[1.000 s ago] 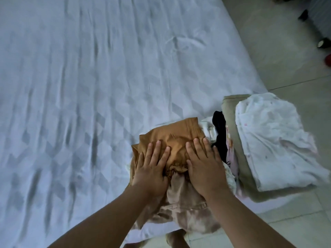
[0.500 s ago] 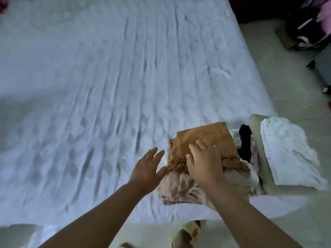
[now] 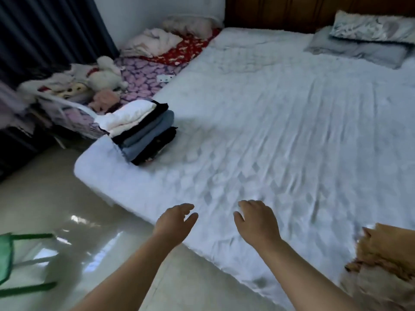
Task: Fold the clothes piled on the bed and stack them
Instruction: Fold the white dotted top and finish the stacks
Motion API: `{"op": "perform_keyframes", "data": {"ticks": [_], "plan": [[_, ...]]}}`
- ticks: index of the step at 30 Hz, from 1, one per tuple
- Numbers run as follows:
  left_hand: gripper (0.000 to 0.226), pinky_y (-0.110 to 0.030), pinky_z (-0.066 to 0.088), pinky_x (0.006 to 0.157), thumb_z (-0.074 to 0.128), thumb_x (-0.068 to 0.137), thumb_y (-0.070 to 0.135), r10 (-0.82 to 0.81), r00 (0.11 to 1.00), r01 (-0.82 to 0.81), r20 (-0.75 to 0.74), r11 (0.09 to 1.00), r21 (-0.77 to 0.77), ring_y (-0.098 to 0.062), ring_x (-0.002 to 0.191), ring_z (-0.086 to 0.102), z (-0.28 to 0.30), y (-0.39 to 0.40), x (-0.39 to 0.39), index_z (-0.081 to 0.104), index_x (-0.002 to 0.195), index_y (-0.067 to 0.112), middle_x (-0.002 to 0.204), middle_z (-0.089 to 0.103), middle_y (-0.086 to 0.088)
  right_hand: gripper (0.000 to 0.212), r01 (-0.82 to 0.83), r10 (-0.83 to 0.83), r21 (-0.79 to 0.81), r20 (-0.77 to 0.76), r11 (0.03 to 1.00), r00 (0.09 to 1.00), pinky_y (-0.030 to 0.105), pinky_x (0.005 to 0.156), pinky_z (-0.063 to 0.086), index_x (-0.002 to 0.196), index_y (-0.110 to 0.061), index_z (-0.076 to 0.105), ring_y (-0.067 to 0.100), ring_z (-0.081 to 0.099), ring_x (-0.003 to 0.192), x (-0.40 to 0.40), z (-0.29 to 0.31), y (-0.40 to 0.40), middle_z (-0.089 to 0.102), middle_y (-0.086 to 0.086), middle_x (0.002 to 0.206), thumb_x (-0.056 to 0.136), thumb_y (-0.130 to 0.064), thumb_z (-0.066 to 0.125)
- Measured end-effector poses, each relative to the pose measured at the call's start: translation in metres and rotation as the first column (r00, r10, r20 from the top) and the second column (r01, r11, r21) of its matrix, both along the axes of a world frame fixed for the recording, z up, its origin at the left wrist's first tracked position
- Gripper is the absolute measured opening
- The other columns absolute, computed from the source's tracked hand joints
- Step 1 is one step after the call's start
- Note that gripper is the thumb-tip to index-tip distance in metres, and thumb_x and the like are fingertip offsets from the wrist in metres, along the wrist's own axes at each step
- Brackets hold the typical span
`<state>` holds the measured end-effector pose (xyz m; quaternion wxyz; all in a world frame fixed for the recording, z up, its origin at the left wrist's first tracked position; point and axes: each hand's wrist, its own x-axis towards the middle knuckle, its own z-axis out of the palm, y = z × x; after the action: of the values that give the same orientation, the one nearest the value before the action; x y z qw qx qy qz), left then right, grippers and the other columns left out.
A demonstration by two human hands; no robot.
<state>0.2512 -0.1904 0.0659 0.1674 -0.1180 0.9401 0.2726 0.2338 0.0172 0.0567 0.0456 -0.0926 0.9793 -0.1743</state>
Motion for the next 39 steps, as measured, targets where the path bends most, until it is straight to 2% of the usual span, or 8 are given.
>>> {"op": "perform_keyframes", "data": {"ticks": [6, 16, 21, 25, 27, 31, 37, 39], "plan": [[0.036, -0.024, 0.045, 0.088, 0.057, 0.091, 0.036, 0.260, 0.964, -0.255, -0.054, 0.963, 0.085, -0.010, 0.103, 0.060, 0.015, -0.111, 0.002, 0.060, 0.124, 0.024, 0.117, 0.065, 0.006, 0.032, -0.167, 0.167, 0.008, -0.029, 0.986, 0.986, 0.031, 0.087, 0.041, 0.113, -0.012, 0.059, 0.024, 0.053, 0.107, -0.041, 0.015, -0.117, 0.064, 0.003, 0.108, 0.096, -0.032, 0.040], [0.038, -0.020, 0.043, 0.087, 0.056, 0.092, 0.035, 0.319, 0.948, -0.315, -0.022, 0.944, 0.100, -0.010, 0.108, 0.059, 0.013, -0.231, -0.078, 0.058, 0.128, 0.022, 0.125, 0.061, 0.005, 0.034, -0.193, 0.187, 0.059, 0.097, 0.979, 0.978, 0.030, 0.088, 0.042, 0.117, -0.013, 0.056, 0.022, 0.052, 0.110, -0.146, -0.006, -0.236, 0.062, 0.002, 0.114, 0.097, -0.035, 0.040], [0.043, -0.023, 0.040, 0.094, 0.053, 0.094, 0.037, 0.231, 0.971, -0.234, 0.062, 0.971, 0.042, -0.014, 0.119, 0.052, 0.020, -0.299, -0.133, 0.051, 0.134, 0.023, 0.137, 0.051, 0.004, 0.033, -0.104, 0.091, 0.064, 0.181, 0.992, 0.979, 0.032, 0.084, 0.046, 0.117, -0.009, 0.057, 0.027, 0.055, 0.107, -0.212, -0.006, -0.290, 0.062, 0.007, 0.114, 0.095, -0.030, 0.043], [0.045, -0.020, 0.034, 0.097, 0.054, 0.094, 0.035, 0.186, 0.982, -0.185, -0.028, 0.982, 0.035, -0.014, 0.123, 0.048, 0.028, -0.339, -0.180, 0.048, 0.137, 0.021, 0.142, 0.044, 0.003, 0.032, -0.087, 0.071, 0.070, 0.209, 0.994, 0.975, 0.033, 0.081, 0.044, 0.115, -0.008, 0.054, 0.029, 0.055, 0.105, -0.250, 0.002, -0.328, 0.062, 0.009, 0.112, 0.095, -0.031, 0.044], [0.045, -0.020, 0.032, 0.099, 0.055, 0.094, 0.034, 0.166, 0.981, -0.162, -0.100, 0.986, 0.042, -0.014, 0.125, 0.046, 0.029, -0.356, -0.208, 0.048, 0.136, 0.020, 0.143, 0.042, 0.003, 0.036, -0.051, 0.040, 0.045, 0.216, 0.998, 0.976, 0.034, 0.084, 0.044, 0.124, -0.011, 0.050, 0.029, 0.053, 0.109, -0.268, 0.004, -0.343, 0.061, 0.009, 0.114, 0.096, -0.033, 0.044], [0.047, -0.020, 0.027, 0.103, 0.056, 0.094, 0.032, 0.115, 0.972, -0.102, -0.203, 0.992, 0.075, -0.017, 0.135, 0.035, 0.024, -0.391, -0.285, 0.047, 0.138, 0.019, 0.149, 0.035, -0.001, 0.048, 0.096, -0.078, -0.060, 0.260, 0.994, 0.963, 0.036, 0.090, 0.045, 0.138, -0.016, 0.041, 0.028, 0.051, 0.117, -0.304, -0.003, -0.371, 0.059, 0.007, 0.125, 0.097, -0.041, 0.044], [0.050, -0.029, 0.021, 0.111, 0.055, 0.094, 0.033, -0.112, 0.976, 0.125, -0.185, 0.990, 0.058, -0.020, 0.139, 0.027, -0.002, -0.440, -0.413, 0.045, 0.138, 0.012, 0.149, 0.034, -0.009, 0.067, 0.385, -0.322, -0.122, 0.354, 0.915, 0.878, 0.039, 0.091, 0.046, 0.146, -0.017, 0.029, 0.027, 0.053, 0.115, -0.351, -0.022, -0.412, 0.059, 0.008, 0.125, 0.093, -0.057, 0.040], [0.053, -0.030, 0.020, 0.112, 0.052, 0.094, 0.037, -0.183, 0.972, 0.191, -0.149, 0.981, 0.043, -0.019, 0.141, 0.024, -0.017, -0.454, -0.453, 0.043, 0.140, 0.014, 0.151, 0.033, -0.007, 0.074, 0.483, -0.381, -0.173, 0.415, 0.858, 0.826, 0.039, 0.095, 0.045, 0.150, -0.021, 0.022, 0.026, 0.050, 0.121, -0.365, -0.030, -0.430, 0.053, 0.008, 0.134, 0.091, -0.062, 0.040]]}}
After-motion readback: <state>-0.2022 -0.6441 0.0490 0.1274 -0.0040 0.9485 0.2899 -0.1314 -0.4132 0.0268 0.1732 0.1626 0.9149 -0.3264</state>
